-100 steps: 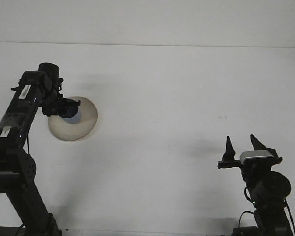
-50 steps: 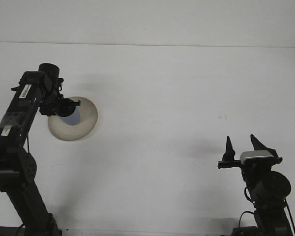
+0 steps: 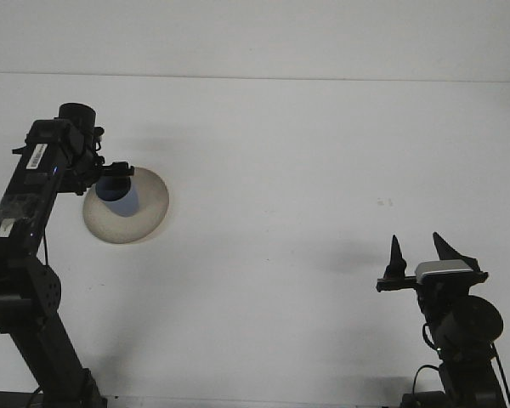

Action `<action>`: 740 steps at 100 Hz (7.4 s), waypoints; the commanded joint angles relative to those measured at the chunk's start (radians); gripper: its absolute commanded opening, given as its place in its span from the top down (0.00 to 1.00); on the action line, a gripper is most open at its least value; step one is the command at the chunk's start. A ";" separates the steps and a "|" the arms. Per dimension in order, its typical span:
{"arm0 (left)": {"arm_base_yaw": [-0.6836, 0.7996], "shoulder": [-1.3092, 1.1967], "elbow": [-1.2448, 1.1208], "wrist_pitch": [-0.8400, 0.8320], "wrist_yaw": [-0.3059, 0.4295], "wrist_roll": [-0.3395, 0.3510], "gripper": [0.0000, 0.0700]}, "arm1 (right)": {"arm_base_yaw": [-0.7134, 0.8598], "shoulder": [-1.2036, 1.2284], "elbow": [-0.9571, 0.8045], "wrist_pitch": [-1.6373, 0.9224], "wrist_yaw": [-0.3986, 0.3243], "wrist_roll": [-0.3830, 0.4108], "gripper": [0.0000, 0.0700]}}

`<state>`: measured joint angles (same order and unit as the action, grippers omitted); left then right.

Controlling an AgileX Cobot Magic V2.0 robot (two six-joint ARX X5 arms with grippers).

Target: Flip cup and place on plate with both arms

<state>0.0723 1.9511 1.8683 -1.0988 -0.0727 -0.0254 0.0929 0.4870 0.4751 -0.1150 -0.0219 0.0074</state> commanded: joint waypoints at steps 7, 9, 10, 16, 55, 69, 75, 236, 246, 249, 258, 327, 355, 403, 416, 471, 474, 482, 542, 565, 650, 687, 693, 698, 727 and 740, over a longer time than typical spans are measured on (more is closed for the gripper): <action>0.002 -0.058 0.037 -0.014 0.004 0.003 0.26 | 0.002 0.005 0.000 0.009 0.004 -0.001 0.27; 0.002 -0.068 0.037 -0.019 0.005 0.003 0.26 | 0.002 0.005 0.000 0.009 0.004 -0.001 0.27; 0.002 -0.074 0.037 -0.022 0.004 0.003 0.26 | 0.002 0.005 0.000 0.009 0.004 -0.001 0.27; 0.002 -0.104 0.037 -0.035 0.005 0.000 0.26 | 0.002 0.005 0.000 0.009 0.004 -0.001 0.27; -0.011 -0.344 -0.031 0.026 0.005 -0.038 0.27 | 0.002 0.005 0.000 0.008 0.004 -0.001 0.27; -0.029 -0.481 -0.155 0.109 0.005 -0.043 0.27 | 0.002 0.005 0.000 0.009 0.004 -0.001 0.27; -0.039 -0.550 -0.225 0.159 0.005 -0.043 0.27 | 0.002 0.005 0.000 0.009 0.004 -0.001 0.27; -0.163 -1.378 -1.285 0.985 0.004 -0.013 1.00 | 0.002 0.005 0.000 -0.005 0.003 -0.001 0.88; -0.163 -1.378 -1.285 0.984 0.004 -0.013 0.99 | 0.002 0.005 0.000 -0.005 0.003 -0.001 0.94; -0.163 -1.378 -1.285 0.983 0.004 -0.013 0.99 | 0.002 0.005 0.000 -0.005 0.003 -0.001 0.94; -0.163 -1.378 -1.285 0.976 0.004 -0.013 0.99 | 0.002 0.005 0.000 -0.005 0.003 -0.001 0.94; -0.163 -1.378 -1.285 0.973 0.004 -0.013 0.98 | 0.002 0.005 0.000 0.010 0.003 -0.001 0.94; -0.163 -1.378 -1.285 0.973 0.004 -0.013 0.98 | 0.002 0.005 0.000 0.010 0.003 -0.001 0.94; -0.158 -1.456 -1.296 0.998 -0.050 0.037 0.98 | 0.002 0.005 0.000 0.010 0.003 -0.001 0.94; -0.158 -1.516 -1.345 1.032 -0.050 0.037 0.98 | 0.002 0.005 0.000 0.010 0.003 -0.001 0.94; -0.158 -1.891 -1.783 1.283 -0.049 -0.049 0.98 | 0.002 0.005 0.000 0.010 0.003 -0.001 0.94; -0.158 -1.906 -1.798 1.283 -0.049 -0.058 0.98 | 0.002 0.005 0.000 0.010 0.003 -0.001 0.94; -0.158 -1.939 -1.826 1.280 -0.049 -0.067 0.98 | 0.002 0.005 0.000 0.010 0.003 -0.001 0.94; -0.158 -1.948 -1.854 1.278 -0.047 -0.060 0.98 | 0.002 0.005 0.000 0.010 0.003 -0.001 0.94; -0.158 -1.948 -1.854 1.279 -0.047 -0.063 0.98 | 0.002 0.005 0.000 0.010 0.003 -0.001 0.94; -0.158 -1.948 -1.854 1.279 -0.047 -0.063 0.98 | 0.002 -0.017 0.000 0.010 0.003 -0.001 0.94; -0.158 -1.948 -1.854 1.279 -0.047 -0.063 0.98 | 0.001 -0.152 -0.035 0.010 0.003 -0.002 0.94; -0.158 -1.948 -1.854 1.279 -0.047 -0.063 0.98 | -0.001 -0.193 -0.050 0.010 0.003 -0.001 0.94; -0.158 -1.948 -1.854 1.279 -0.047 -0.063 0.98 | -0.004 -0.231 -0.067 0.010 0.003 -0.001 0.94; -0.158 -1.948 -1.854 1.279 -0.047 -0.063 0.98 | -0.039 -0.433 -0.180 0.010 0.003 -0.001 0.94; -0.158 -1.948 -1.854 1.279 -0.047 -0.063 0.98 | -0.048 -0.485 -0.228 0.016 0.003 -0.001 0.94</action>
<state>-0.0856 0.0055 0.0341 0.1711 -0.1143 -0.0887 0.0471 0.0135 0.2665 -0.1143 -0.0219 0.0074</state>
